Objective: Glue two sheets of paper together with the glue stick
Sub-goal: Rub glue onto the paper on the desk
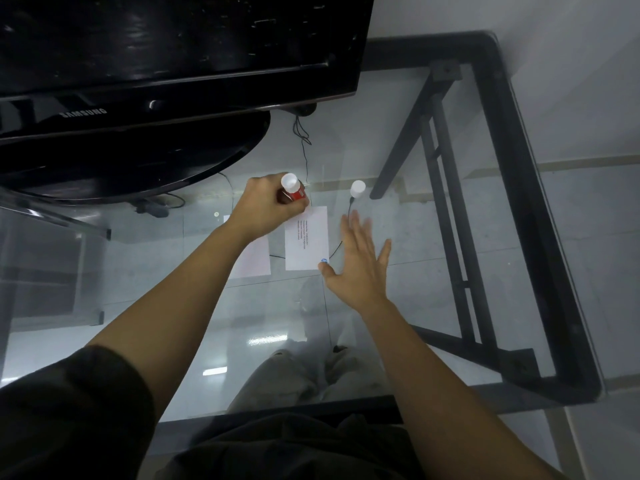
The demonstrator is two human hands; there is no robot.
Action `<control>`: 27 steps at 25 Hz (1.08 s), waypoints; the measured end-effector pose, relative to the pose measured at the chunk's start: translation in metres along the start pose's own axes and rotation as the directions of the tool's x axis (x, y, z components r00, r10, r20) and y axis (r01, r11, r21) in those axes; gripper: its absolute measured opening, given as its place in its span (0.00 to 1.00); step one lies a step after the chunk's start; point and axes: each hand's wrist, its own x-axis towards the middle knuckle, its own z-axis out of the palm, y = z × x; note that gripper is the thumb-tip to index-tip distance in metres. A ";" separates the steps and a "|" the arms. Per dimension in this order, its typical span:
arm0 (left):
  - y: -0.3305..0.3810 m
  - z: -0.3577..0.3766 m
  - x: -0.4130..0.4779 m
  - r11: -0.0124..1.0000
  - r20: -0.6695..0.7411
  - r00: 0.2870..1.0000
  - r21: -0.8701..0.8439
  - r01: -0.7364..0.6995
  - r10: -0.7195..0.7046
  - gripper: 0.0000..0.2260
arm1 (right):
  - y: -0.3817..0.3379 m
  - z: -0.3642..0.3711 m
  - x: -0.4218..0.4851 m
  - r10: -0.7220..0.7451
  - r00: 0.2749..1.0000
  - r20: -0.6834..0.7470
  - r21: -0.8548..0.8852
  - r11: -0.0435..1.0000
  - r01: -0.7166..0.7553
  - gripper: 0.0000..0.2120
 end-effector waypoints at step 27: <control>0.004 0.006 -0.001 0.132 0.085 0.891 -0.979 0.159 -0.447 0.04 | 0.008 0.001 0.002 0.029 0.997 0.067 -0.007 1.000 -0.028 0.46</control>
